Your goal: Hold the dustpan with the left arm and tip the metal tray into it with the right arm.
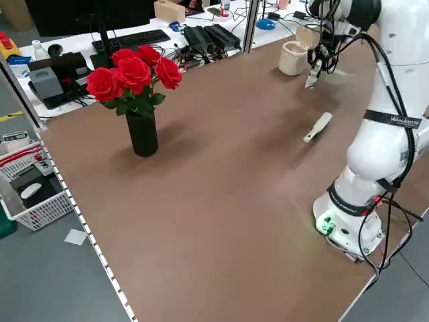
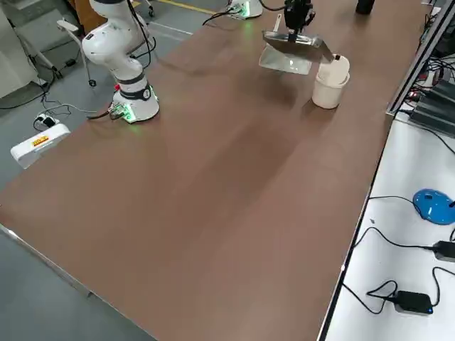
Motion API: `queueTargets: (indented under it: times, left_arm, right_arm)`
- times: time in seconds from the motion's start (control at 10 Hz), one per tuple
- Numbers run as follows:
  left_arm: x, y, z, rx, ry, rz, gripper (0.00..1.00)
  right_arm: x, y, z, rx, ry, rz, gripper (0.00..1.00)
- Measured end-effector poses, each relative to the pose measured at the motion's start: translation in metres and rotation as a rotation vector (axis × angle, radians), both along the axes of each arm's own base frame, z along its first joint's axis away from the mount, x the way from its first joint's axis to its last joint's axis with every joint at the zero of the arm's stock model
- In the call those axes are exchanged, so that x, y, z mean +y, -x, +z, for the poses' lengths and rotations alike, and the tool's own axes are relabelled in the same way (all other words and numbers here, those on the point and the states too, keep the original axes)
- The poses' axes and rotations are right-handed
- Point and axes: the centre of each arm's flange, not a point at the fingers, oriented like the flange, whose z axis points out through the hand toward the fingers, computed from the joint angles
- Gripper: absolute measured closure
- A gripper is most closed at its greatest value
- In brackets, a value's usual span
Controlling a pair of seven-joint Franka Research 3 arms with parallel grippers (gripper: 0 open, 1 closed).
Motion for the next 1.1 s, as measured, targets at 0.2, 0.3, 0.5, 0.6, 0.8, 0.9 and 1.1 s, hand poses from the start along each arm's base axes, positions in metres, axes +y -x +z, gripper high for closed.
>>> queueTargets:
  times: [0.2, 0.3, 0.5, 0.6, 0.8, 0.9, 1.1]
  left_arm:
    - [0.021, -0.015, 0.03, -0.029, 0.022, 0.03, 0.67]
    - [0.034, -0.023, 0.046, -0.051, 0.031, 0.051, 0.67]
    - [0.063, -0.039, 0.08, -0.101, 0.049, 0.106, 0.67]
    - [0.075, -0.045, 0.095, -0.12, 0.052, 0.133, 0.67]
    - [0.093, -0.06, 0.121, -0.136, 0.049, 0.178, 0.67]
    - [0.102, -0.068, 0.134, -0.139, 0.048, 0.201, 0.67]
    - [0.113, -0.083, 0.155, -0.126, 0.021, 0.231, 0.67]
  right_arm:
    - [-0.053, -0.005, 0.006, 0.017, -0.096, -0.033, 0.95]
    - [-0.079, -0.006, 0.001, 0.029, -0.134, -0.059, 0.95]
    - [-0.123, -0.006, -0.013, 0.063, -0.192, -0.128, 0.95]
    - [-0.146, -0.006, -0.022, 0.084, -0.229, -0.145, 0.95]
    - [-0.192, -0.003, -0.048, 0.122, -0.279, -0.173, 0.95]
    - [-0.212, -0.001, -0.066, 0.132, -0.288, -0.186, 0.95]
    - [-0.259, 0.012, -0.113, 0.145, -0.333, -0.174, 0.95]
